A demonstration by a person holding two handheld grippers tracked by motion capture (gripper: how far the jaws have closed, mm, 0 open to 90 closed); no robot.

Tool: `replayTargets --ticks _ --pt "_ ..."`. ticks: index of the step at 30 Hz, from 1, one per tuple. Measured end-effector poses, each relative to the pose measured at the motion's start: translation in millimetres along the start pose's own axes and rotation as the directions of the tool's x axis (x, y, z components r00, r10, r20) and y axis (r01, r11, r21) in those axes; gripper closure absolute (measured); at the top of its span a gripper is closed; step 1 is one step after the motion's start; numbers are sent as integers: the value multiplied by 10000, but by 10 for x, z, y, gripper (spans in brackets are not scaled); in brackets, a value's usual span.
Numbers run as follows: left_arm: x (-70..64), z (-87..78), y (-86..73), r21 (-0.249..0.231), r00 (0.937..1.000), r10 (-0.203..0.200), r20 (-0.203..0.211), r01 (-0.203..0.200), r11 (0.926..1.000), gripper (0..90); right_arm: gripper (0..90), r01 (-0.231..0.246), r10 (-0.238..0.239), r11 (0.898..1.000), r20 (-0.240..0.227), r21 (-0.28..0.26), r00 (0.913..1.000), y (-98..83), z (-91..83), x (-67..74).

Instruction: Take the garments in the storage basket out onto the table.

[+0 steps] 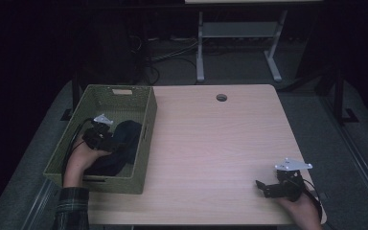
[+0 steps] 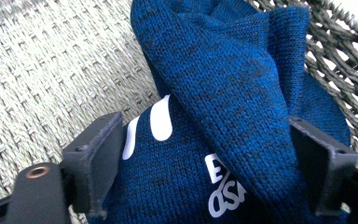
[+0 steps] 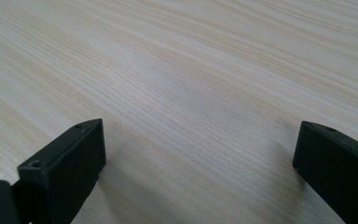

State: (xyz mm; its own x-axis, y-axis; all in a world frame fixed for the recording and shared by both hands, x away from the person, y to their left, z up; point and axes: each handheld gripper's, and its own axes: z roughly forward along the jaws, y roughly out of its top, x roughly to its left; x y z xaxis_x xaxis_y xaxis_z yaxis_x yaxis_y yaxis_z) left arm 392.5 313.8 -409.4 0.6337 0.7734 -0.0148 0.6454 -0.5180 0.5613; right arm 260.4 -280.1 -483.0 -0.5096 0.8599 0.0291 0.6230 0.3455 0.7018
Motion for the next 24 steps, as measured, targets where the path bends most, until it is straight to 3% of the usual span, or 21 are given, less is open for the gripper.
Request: replayTargets --ticks 5,11,14,19,24 --pt "-14 6 0 228 10000 80 20 -81 9997 292 20 0 0 10000 0 0 10000 0 0 0" --pt "-63 -14 16 491 9988 492 31 -493 9976 552 20 -6 6 10000 0 0 10000 0 0 0" --pt "-71 -29 30 620 9992 381 -80 -375 9974 652 20 -2 2 10000 -1 0 10000 0 0 0" --pt "-76 -76 45 568 9993 339 -183 -329 9978 676 20 -9 9 10000 1 1 10000 0 0 0" --pt "-64 -154 46 142 9998 177 -94 -176 9997 692 20 -7 7 10000 0 -1 10000 0 0 0"
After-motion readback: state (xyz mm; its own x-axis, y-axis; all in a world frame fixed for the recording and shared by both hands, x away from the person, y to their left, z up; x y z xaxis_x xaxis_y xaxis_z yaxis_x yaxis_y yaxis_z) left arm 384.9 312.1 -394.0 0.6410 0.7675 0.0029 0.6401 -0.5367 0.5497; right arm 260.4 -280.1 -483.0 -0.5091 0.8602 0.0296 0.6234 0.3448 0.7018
